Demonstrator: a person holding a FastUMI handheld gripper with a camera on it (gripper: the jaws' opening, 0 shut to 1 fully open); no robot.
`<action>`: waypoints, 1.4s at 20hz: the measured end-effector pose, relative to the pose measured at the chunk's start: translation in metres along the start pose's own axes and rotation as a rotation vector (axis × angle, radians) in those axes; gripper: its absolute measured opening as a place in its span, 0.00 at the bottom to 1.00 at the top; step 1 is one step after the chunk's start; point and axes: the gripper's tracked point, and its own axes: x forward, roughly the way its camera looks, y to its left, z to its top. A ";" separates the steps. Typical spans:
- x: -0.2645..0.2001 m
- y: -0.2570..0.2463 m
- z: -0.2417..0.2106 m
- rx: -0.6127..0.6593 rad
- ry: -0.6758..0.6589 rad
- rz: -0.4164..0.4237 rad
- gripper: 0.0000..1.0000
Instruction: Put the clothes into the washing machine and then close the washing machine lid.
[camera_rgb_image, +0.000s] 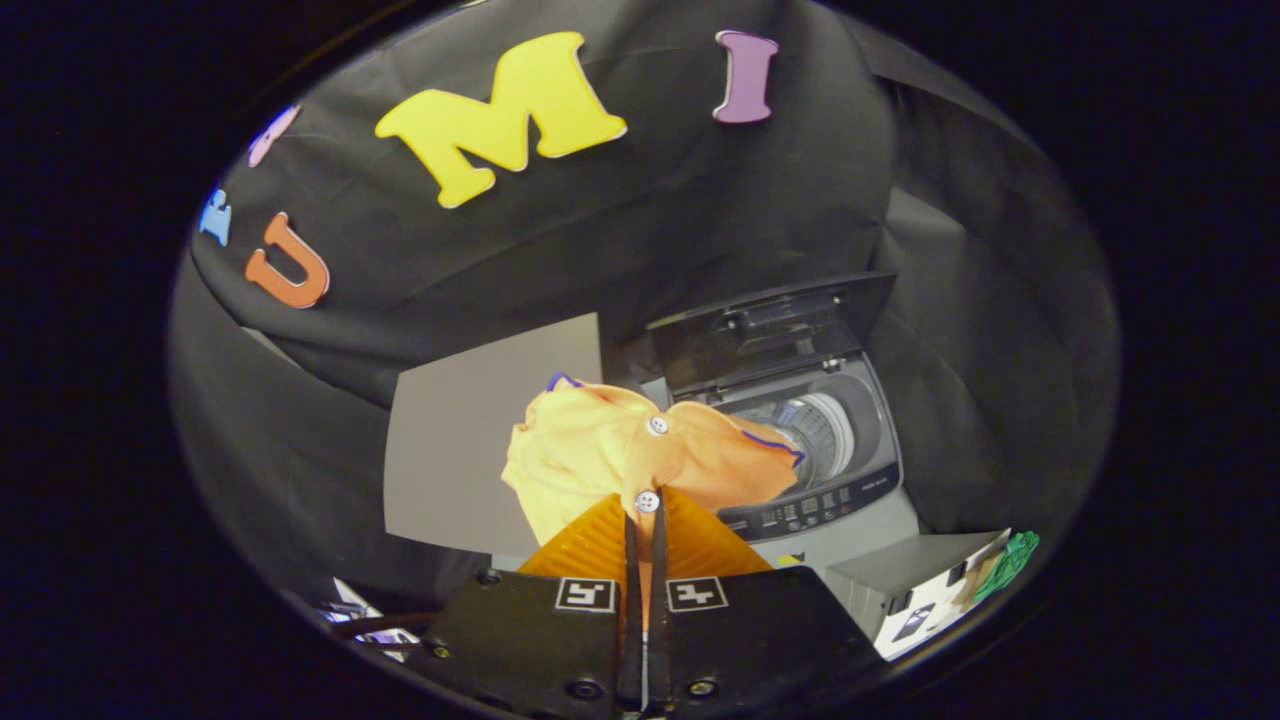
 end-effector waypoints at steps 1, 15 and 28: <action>0.001 -0.013 0.003 0.005 -0.008 0.007 0.06; 0.076 -0.141 0.039 -0.069 -0.032 0.106 0.06; 0.196 -0.159 0.026 -0.162 -0.099 0.004 0.05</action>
